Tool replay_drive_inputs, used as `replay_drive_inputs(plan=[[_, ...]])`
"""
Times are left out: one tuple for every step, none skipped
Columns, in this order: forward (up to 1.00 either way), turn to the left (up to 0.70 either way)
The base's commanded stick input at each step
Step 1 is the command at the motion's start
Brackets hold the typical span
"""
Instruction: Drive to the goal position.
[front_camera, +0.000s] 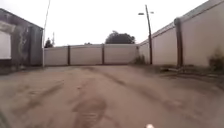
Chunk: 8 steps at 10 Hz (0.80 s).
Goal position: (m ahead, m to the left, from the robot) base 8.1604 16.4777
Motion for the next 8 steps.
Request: replay_drive_inputs(plan=[[0.70,0.00],[0.70,0.00],[0.70,0.00],[0.70,0.00],[0.70,0.00],[0.70,0.00],[0.70,0.00],[0.70,0.00]])
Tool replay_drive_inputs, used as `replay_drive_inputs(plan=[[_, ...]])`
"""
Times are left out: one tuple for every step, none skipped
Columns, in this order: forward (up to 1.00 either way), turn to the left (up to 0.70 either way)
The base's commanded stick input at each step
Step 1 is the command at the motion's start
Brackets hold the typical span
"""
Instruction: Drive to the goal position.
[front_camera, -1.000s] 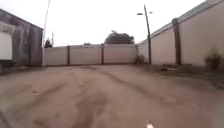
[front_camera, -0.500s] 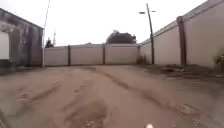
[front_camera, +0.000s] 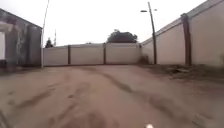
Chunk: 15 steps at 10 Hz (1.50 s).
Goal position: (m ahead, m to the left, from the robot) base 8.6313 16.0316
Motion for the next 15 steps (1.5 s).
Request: replay_drive_inputs(plan=[[0.70,0.00],[0.70,0.00],[0.70,0.00],[0.70,0.00],[0.70,0.00],[0.70,0.33],[0.70,0.34],[0.70,0.31],[0.70,0.22],[0.70,0.08],[0.70,0.10],[0.70,0.33],[0.70,0.35],[0.70,0.35],[0.70,0.00]])
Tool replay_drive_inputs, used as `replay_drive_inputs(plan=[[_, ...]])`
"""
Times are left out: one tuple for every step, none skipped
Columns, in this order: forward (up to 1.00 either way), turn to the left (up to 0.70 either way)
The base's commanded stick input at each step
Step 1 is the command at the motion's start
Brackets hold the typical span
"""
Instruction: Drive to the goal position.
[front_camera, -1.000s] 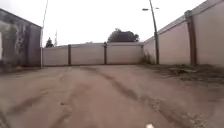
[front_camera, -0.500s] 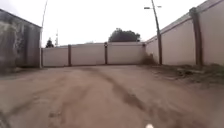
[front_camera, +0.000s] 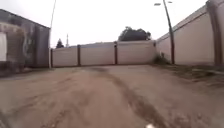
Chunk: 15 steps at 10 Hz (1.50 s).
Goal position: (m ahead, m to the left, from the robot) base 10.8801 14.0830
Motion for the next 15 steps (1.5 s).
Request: replay_drive_inputs(plan=[[0.70,0.00],[0.70,0.00],[0.70,0.00],[0.70,0.00],[0.70,0.00],[0.70,0.00],[0.70,0.00],[0.70,0.00],[0.70,0.00],[0.70,0.00],[0.70,0.00],[0.70,0.00],[0.70,0.00],[0.70,0.00],[0.70,0.00]])
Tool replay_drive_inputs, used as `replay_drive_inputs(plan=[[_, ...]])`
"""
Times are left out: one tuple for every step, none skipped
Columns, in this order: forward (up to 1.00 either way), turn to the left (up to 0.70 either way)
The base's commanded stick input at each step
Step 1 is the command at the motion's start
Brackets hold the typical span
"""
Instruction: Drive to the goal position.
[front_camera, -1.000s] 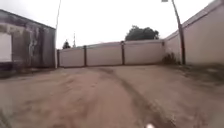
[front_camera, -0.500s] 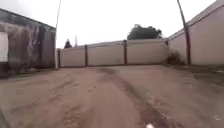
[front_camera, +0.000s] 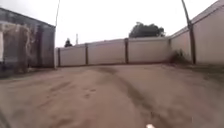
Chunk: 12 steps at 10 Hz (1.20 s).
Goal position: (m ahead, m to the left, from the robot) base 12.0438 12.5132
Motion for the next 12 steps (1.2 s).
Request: replay_drive_inputs(plan=[[0.70,0.00],[0.70,0.00],[0.70,0.16],[0.70,0.34],[0.70,0.28],[0.70,0.17],[0.70,0.01],[0.70,0.00],[0.70,0.00],[0.70,0.00],[0.70,0.00],[0.70,0.00]])
